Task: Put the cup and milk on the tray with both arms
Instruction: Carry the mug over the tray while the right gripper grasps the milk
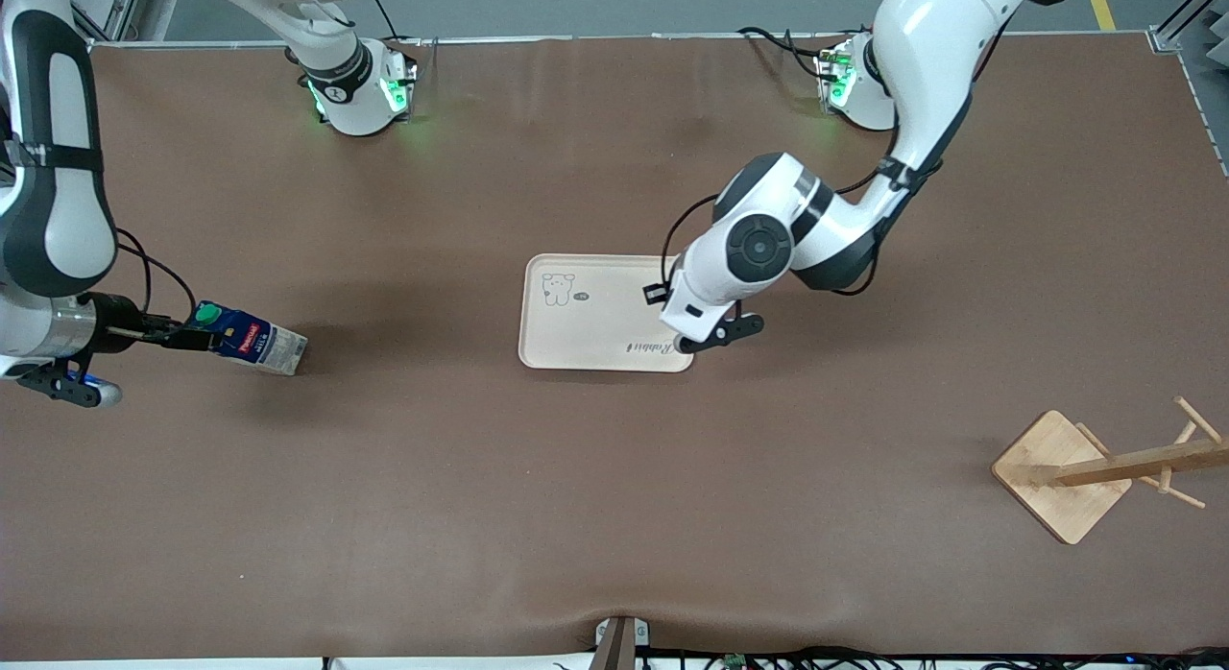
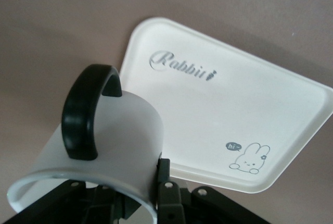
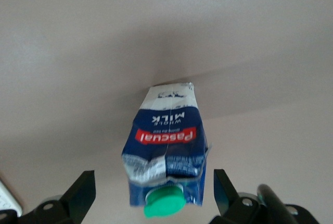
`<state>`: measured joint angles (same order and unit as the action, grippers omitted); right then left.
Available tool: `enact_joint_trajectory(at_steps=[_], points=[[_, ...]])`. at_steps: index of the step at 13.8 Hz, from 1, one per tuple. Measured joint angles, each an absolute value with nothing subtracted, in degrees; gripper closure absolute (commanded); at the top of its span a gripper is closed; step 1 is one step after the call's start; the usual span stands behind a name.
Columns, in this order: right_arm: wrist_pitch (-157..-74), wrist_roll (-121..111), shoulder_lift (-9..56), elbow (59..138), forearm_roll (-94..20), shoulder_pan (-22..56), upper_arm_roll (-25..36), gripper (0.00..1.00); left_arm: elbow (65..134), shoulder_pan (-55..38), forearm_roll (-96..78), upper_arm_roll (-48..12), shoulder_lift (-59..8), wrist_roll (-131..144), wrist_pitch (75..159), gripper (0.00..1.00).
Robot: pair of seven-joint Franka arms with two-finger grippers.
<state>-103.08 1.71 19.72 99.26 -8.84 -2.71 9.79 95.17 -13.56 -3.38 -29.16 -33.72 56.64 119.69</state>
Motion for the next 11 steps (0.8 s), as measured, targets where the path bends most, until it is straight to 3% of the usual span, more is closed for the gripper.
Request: enact_joint_trajectory(at_steps=[2,3,5,7,9,10,11], points=[[-104.5,1.7,19.7,101.2,-8.8,-2.7,9.8,0.0,93.5,-15.6,-3.4,-29.1,-36.1,58.2,119.5,1.0],[-105.2,1.7,19.7,102.0,-8.8,-2.7,9.8,0.14,92.9,-16.4,-3.4,-29.1,-37.4,58.5,119.4,1.0],[-107.5,1.7,19.6,104.1,-8.8,-2.7,9.8,0.55,91.8,-17.3,-3.4,-29.0,-40.1,58.6,119.4,1.0],[-107.8,1.7,18.9,105.8,-8.8,-2.7,9.8,0.54,90.9,-17.3,-3.3,-29.0,-42.2,58.6,119.4,1.0],[-107.3,1.7,17.9,106.2,-8.8,-2.7,9.8,0.6,90.4,-17.6,-3.3,-29.0,-43.4,58.6,119.3,1.0],[-106.4,1.6,17.7,106.0,-8.8,-2.7,9.8,0.7,90.3,-17.8,-3.2,-29.0,-43.7,58.6,119.3,1.0],[-104.4,1.6,17.6,105.3,-8.9,-2.7,9.8,0.88,90.3,-18.0,-3.2,-29.0,-43.9,58.6,119.2,1.0]])
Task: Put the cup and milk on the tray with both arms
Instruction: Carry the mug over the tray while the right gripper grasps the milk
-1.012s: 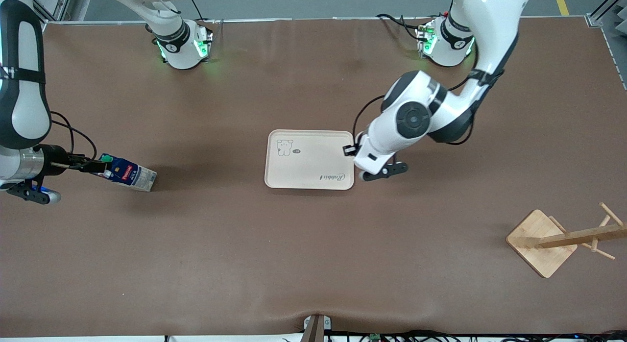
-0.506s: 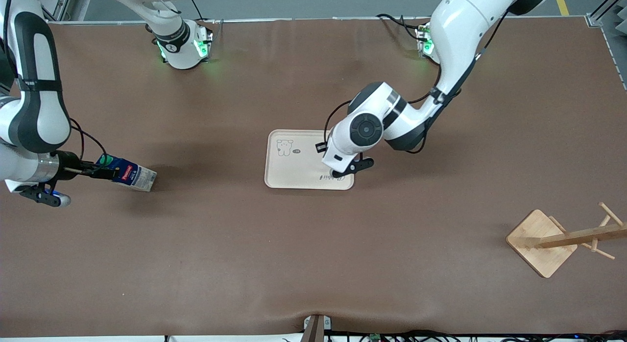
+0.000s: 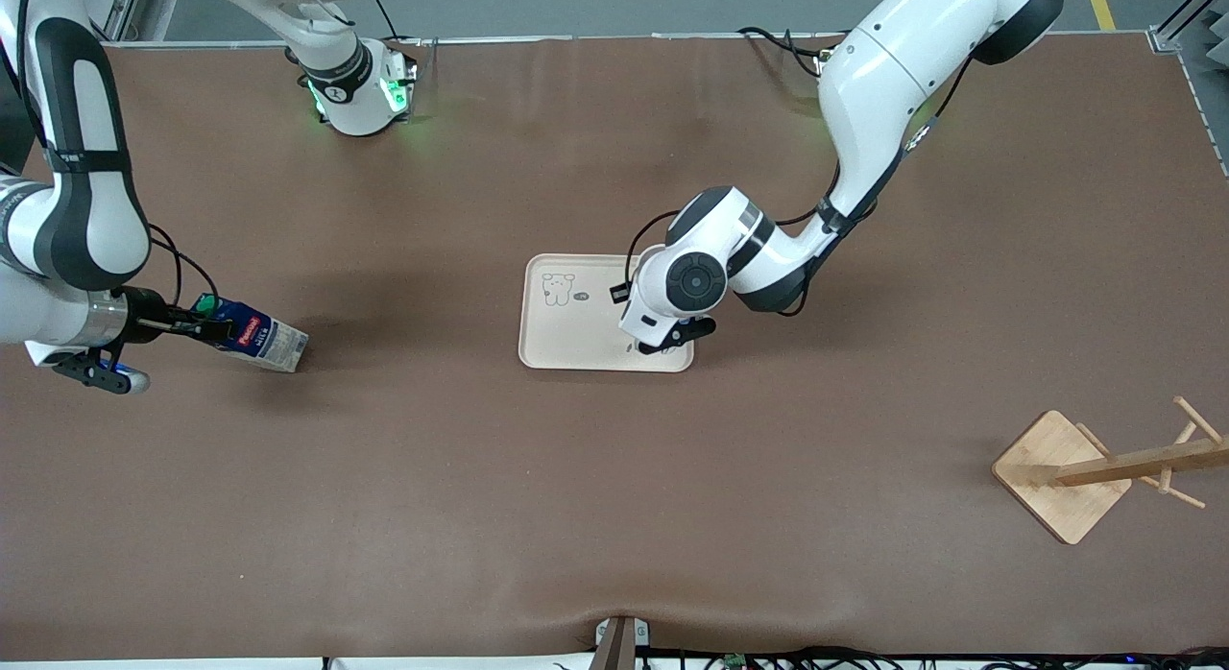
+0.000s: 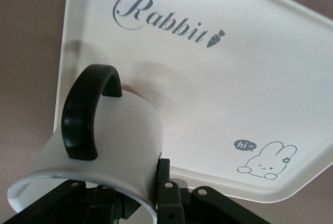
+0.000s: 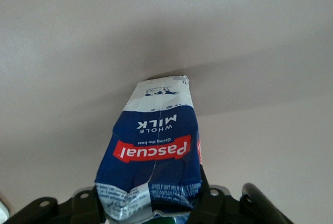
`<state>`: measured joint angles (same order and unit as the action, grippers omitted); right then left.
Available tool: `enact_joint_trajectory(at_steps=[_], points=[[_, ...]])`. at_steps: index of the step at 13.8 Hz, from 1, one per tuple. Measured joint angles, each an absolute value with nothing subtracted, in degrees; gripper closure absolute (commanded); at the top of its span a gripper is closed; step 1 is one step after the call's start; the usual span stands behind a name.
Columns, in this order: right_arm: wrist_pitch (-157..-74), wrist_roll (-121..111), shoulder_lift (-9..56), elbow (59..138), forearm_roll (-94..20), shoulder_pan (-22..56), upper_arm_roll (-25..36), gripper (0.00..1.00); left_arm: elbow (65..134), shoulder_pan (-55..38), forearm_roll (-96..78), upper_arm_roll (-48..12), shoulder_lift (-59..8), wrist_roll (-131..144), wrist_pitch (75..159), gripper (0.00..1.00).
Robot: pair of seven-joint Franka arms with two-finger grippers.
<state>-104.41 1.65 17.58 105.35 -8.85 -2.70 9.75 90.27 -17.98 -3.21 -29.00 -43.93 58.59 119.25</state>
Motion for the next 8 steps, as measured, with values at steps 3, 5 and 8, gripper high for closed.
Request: enact_joint_trajectory(at_steps=[3,5,8], points=[[-94.0,1.6,17.4,99.6,-8.9,-2.4,9.3,1.0,90.2,-18.3,-3.1,-29.0,-44.3,58.3,119.1,1.0],[-89.2,1.6,17.1,95.6,-9.1,-1.3,9.0,1.0,90.1,-18.3,-3.0,-29.0,-44.5,58.0,118.9,1.0],[-87.8,1.7,17.0,92.7,-9.2,2.3,8.7,1.0,89.9,-18.3,-0.9,-29.0,-44.5,57.8,117.7,1.0]])
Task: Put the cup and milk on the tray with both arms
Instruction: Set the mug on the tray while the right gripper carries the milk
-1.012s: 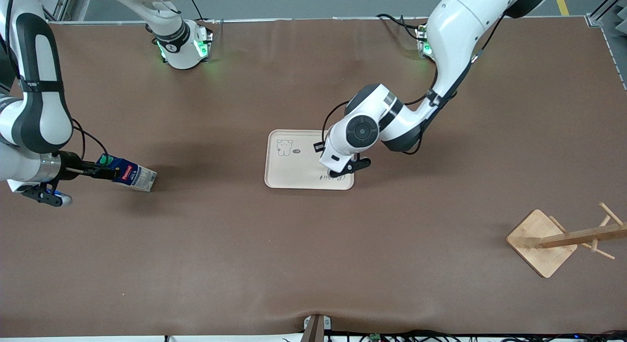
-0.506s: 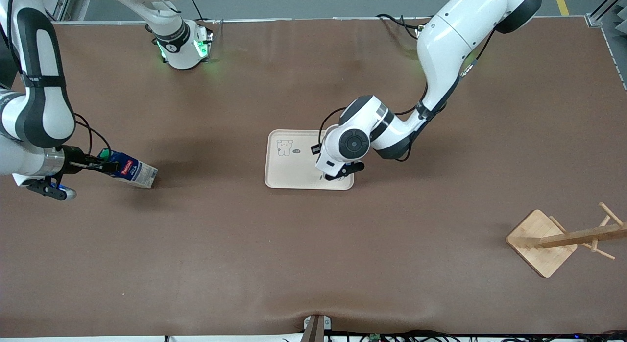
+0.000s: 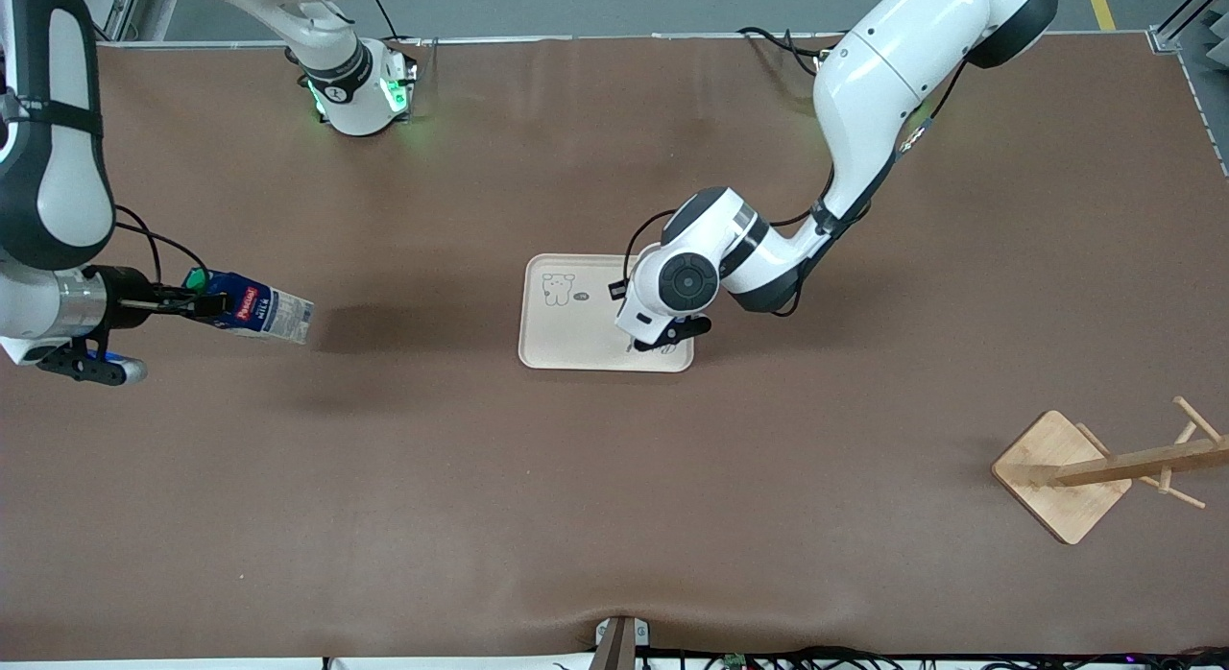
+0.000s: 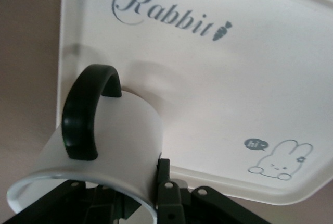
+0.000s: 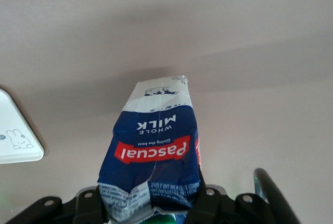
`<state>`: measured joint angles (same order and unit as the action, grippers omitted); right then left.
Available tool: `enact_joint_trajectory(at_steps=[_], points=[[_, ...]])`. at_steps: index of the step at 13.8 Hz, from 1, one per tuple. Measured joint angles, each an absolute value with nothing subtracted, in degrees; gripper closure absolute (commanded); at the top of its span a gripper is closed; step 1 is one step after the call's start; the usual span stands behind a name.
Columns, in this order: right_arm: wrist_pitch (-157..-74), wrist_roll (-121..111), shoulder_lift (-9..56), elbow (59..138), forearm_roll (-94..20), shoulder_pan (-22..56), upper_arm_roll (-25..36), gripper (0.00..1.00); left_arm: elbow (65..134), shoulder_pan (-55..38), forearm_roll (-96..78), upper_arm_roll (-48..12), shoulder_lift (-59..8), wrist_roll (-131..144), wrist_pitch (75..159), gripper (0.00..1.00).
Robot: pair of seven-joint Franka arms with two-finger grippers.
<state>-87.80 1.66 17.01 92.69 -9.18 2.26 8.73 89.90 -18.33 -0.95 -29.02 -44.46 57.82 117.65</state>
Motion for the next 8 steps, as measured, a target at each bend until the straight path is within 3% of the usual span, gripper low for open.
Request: enact_joint_trajectory(at_steps=[2,3,4,8], points=[[-87.8,1.7,17.0,92.2,-9.3,5.1,8.6,1.0,89.7,-18.3,-0.1,-29.0,-44.5,57.8,117.0,1.0],[-87.9,2.1,17.0,91.9,-9.8,6.8,8.6,1.0,89.7,-18.4,-0.1,-29.0,-44.5,57.8,117.0,0.73],[-88.0,3.5,17.0,91.6,-10.3,8.8,8.5,1.0,89.7,-18.4,-0.1,-29.0,-44.5,57.8,117.0,0.04],[-91.0,11.5,17.0,90.9,-11.6,17.5,8.4,1.0,89.6,-18.8,0.8,-28.9,-45.3,57.5,117.1,0.0]])
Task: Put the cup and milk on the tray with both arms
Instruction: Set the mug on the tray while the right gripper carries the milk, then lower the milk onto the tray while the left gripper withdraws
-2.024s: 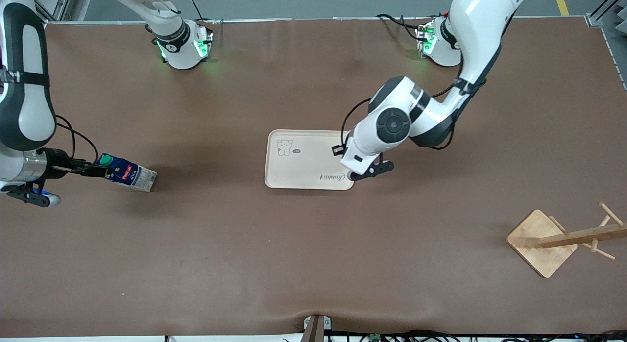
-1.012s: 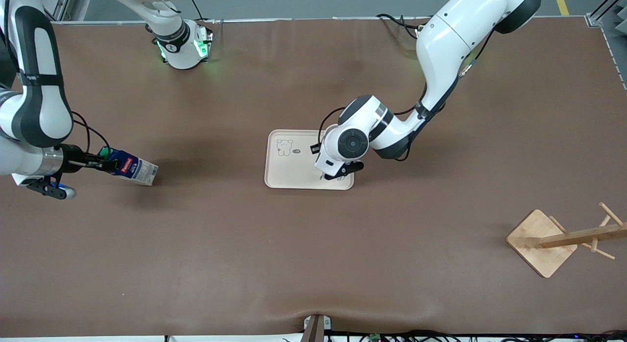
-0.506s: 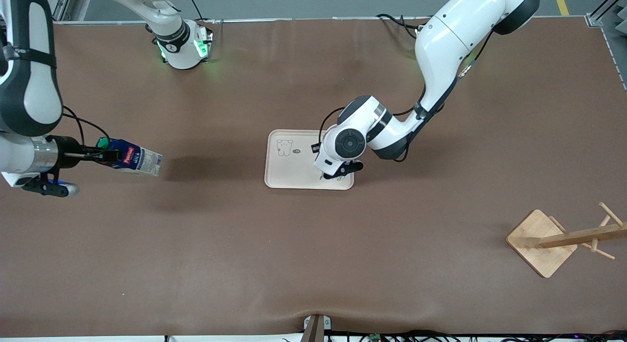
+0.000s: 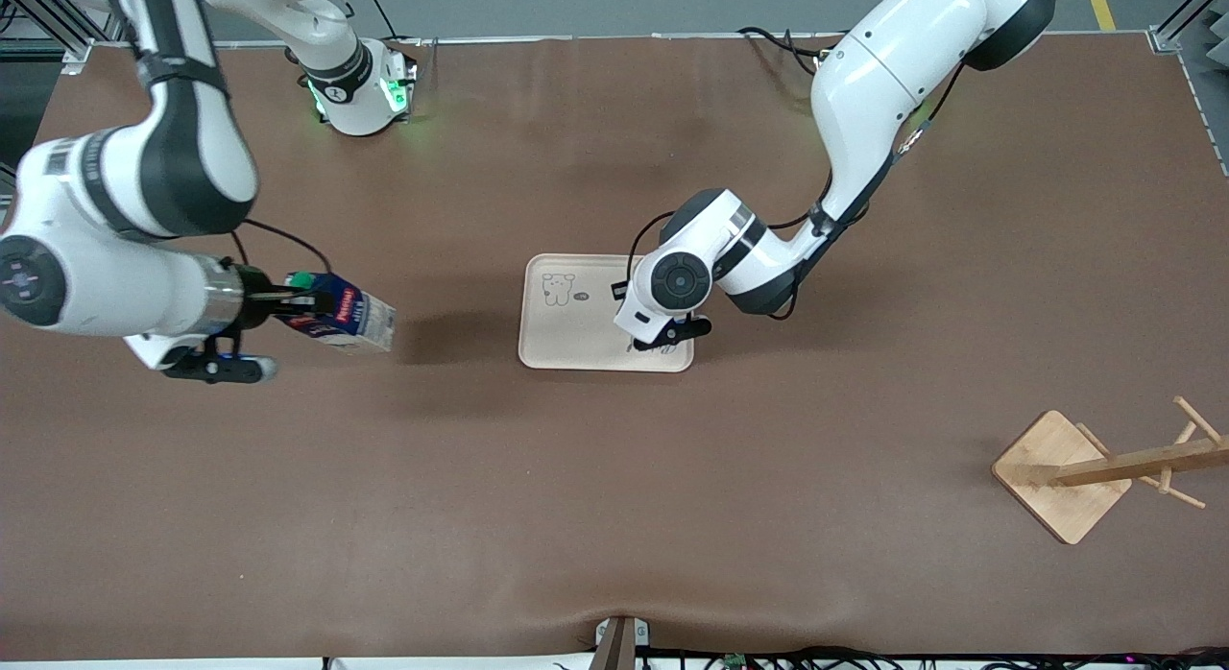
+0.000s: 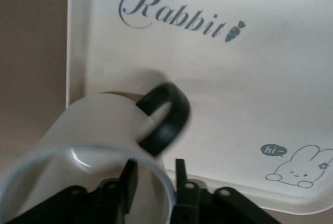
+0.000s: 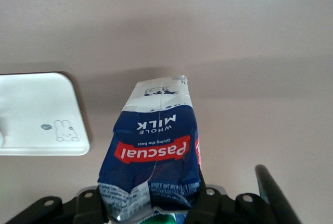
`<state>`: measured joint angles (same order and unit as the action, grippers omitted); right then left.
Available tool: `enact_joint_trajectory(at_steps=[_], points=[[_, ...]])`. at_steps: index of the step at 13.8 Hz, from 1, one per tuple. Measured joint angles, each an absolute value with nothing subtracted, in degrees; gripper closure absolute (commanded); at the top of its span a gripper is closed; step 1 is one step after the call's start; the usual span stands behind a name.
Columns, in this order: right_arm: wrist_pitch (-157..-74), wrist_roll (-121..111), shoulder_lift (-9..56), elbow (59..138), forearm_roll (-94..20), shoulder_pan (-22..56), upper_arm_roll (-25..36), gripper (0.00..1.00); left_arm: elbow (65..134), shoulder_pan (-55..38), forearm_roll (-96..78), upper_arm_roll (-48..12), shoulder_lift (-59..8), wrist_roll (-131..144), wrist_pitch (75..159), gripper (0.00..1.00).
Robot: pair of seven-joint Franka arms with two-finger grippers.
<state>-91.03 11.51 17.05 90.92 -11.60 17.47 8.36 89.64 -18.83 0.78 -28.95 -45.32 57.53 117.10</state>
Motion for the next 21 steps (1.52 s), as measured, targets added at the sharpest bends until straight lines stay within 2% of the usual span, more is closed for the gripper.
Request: enact_joint_trajectory(at_steps=[5,10,16,21], points=[[-92.9,12.4,18.5,91.0,-14.7,21.4,8.4,1.0,84.2,-18.4,0.9,-28.9,-45.0,57.5,114.7,0.0],[-99.2,19.0,20.9,91.3,-14.8,28.4,8.3,1.0,81.9,-16.8,0.9,-28.7,-44.5,57.6,114.1,0.0],[-104.8,27.6,24.7,91.6,-15.8,37.8,8.3,1.0,80.6,-5.9,1.1,-28.6,-33.9,56.3,106.1,0.0],[-105.3,30.0,27.3,91.6,-20.5,41.9,8.3,1.0,80.6,4.3,1.7,-28.4,-26.6,46.2,101.5,0.0]])
